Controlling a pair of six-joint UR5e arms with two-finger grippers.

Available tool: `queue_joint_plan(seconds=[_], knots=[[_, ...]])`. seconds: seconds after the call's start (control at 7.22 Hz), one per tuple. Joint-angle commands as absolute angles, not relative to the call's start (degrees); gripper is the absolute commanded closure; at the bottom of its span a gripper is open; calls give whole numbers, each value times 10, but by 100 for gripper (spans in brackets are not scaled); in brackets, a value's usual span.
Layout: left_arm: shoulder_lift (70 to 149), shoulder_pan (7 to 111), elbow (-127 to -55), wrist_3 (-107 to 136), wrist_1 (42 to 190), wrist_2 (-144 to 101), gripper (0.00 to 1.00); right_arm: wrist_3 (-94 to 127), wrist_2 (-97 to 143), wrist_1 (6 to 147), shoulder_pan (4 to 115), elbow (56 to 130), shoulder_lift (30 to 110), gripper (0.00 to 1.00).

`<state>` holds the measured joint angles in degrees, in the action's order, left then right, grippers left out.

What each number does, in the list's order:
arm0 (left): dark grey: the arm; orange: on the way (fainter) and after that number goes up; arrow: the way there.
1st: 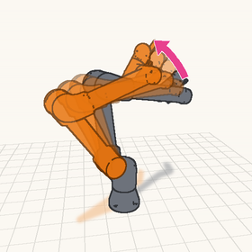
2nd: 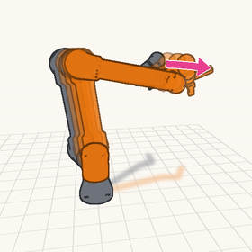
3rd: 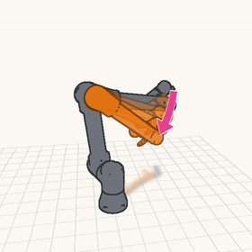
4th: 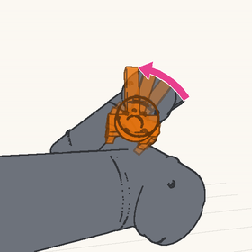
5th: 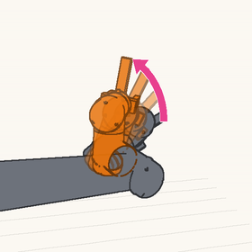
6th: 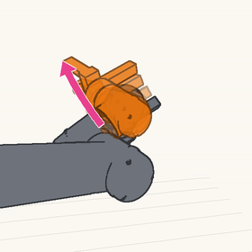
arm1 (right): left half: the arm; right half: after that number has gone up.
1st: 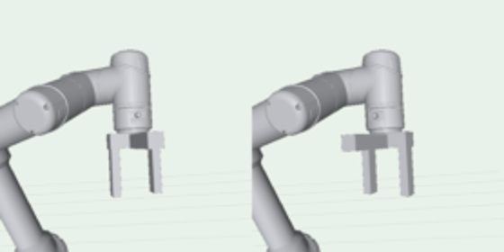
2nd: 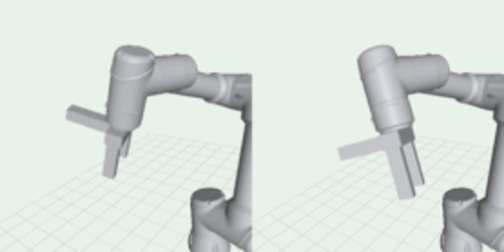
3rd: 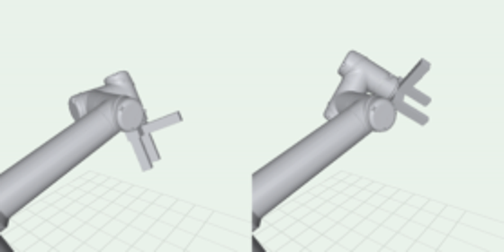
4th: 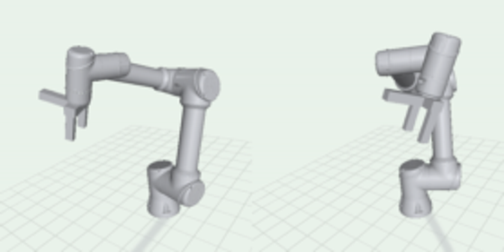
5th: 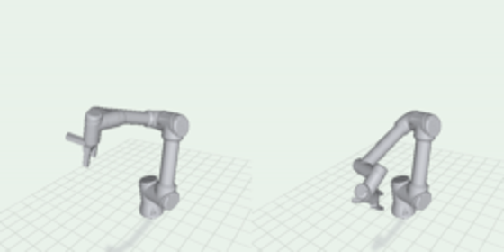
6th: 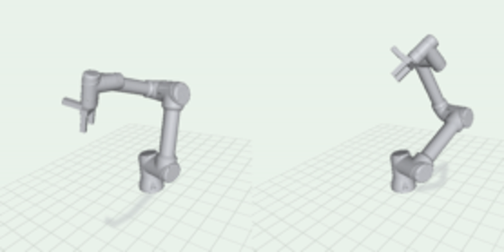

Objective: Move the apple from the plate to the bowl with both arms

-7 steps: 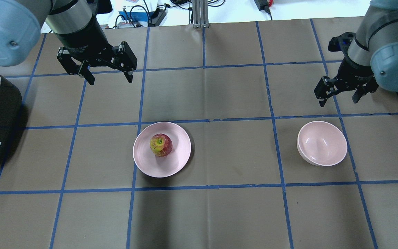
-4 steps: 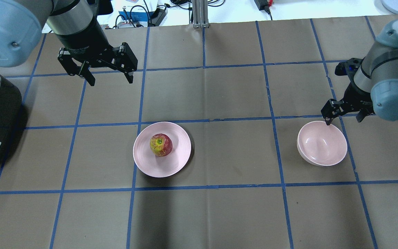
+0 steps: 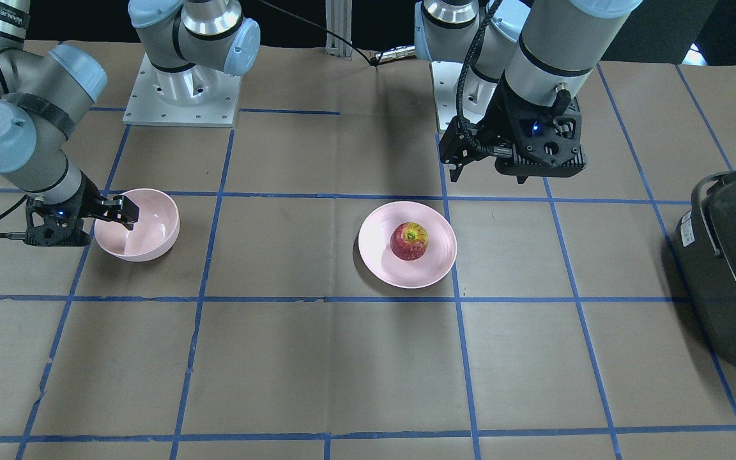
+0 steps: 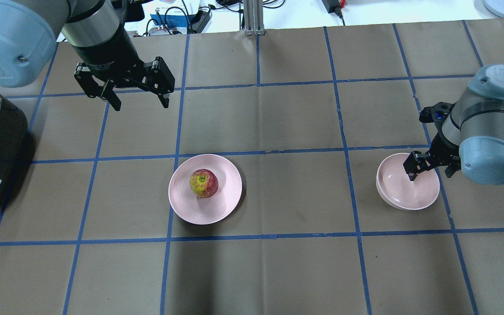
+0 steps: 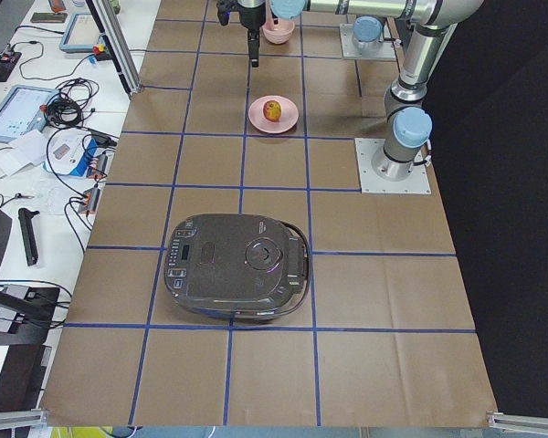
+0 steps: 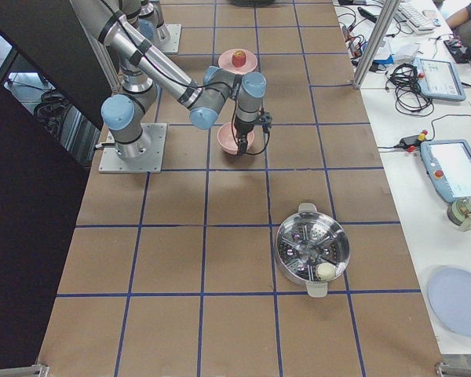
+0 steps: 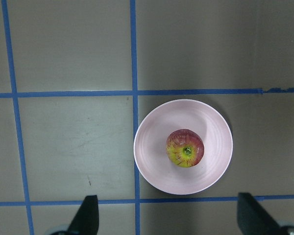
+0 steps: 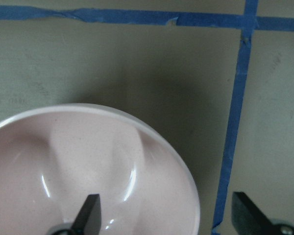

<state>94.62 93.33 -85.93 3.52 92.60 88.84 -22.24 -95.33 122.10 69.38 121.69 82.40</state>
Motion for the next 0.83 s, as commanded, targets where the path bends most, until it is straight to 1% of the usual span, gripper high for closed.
queue_joint_plan(seconds=[0.0,0.14,0.28,0.55,0.69], knots=[[962,934,-892,38,918,888,0,-224,-954,1219,676,1223,819,51],[968,935,-925,33,887,892,0,-224,-954,1216,674,1222,820,85],[966,935,-966,34,855,892,0,-223,-954,1212,674,1221,820,96],[969,939,-1054,47,721,887,0,-217,-930,1202,675,1217,824,98],[976,952,-1097,87,683,886,0,-195,-906,1181,682,1200,831,98]])
